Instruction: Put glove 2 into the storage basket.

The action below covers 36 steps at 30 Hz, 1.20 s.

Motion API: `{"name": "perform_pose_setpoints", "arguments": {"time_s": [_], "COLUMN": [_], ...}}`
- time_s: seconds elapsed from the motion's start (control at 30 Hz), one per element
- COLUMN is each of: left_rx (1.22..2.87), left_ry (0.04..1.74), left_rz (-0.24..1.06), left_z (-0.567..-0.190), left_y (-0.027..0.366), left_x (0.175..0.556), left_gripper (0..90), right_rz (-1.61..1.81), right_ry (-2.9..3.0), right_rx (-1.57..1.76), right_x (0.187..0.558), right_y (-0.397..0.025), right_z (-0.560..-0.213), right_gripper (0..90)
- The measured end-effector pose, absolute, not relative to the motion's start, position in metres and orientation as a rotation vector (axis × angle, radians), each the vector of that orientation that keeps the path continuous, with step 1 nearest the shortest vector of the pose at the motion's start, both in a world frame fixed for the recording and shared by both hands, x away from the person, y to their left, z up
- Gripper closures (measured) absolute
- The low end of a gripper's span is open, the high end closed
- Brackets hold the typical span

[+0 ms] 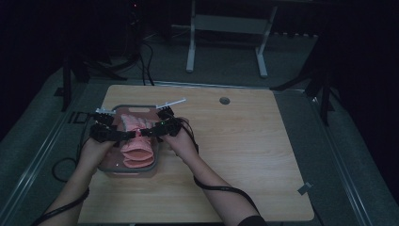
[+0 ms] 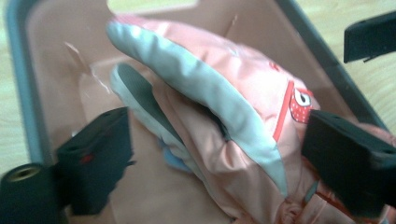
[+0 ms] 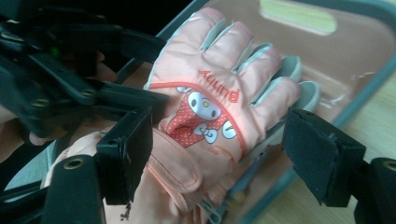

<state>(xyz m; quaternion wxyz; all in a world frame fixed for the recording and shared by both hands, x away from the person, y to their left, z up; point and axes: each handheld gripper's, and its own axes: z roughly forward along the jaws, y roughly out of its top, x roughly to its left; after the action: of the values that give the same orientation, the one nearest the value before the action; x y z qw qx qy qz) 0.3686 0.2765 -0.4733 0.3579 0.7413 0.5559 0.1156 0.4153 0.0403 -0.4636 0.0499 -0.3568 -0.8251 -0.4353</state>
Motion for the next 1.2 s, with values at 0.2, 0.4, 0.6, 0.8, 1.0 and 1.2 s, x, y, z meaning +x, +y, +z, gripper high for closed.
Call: {"name": "perform_pose_setpoints", "arguments": {"time_s": [0.2,0.4,0.6,0.8,1.0,1.2], "left_rx": [1.864,1.895,1.921,1.942,1.955,1.952], "left_ry": [1.387,1.329,1.266,1.198,1.148,1.070], "left_rz": [0.339,0.391,0.384,0.361,0.336,0.297], "left_z": [-0.463,-0.448,-0.440,-0.435,-0.433,-0.429], "left_y": [0.278,0.266,0.246,0.226,0.212,0.191], "left_x": [0.364,0.353,0.344,0.336,0.330,0.321], "left_gripper": [1.7,1.7,1.8,1.7,1.8,1.8], "right_rz": [-1.365,-1.386,-1.389,-1.360,-1.342,-1.337], "right_ry": [-2.485,-2.514,-2.543,-2.568,-2.601,-2.632], "right_rx": [-1.087,-1.044,-1.020,-0.979,-0.956,-0.943], "right_x": [0.416,0.413,0.411,0.407,0.401,0.397], "right_y": [0.027,0.020,0.011,0.001,-0.012,-0.033], "right_z": [-0.460,-0.456,-0.454,-0.456,-0.459,-0.462], "right_gripper": [22.9,20.5,20.3,20.2,19.9,19.7]}}
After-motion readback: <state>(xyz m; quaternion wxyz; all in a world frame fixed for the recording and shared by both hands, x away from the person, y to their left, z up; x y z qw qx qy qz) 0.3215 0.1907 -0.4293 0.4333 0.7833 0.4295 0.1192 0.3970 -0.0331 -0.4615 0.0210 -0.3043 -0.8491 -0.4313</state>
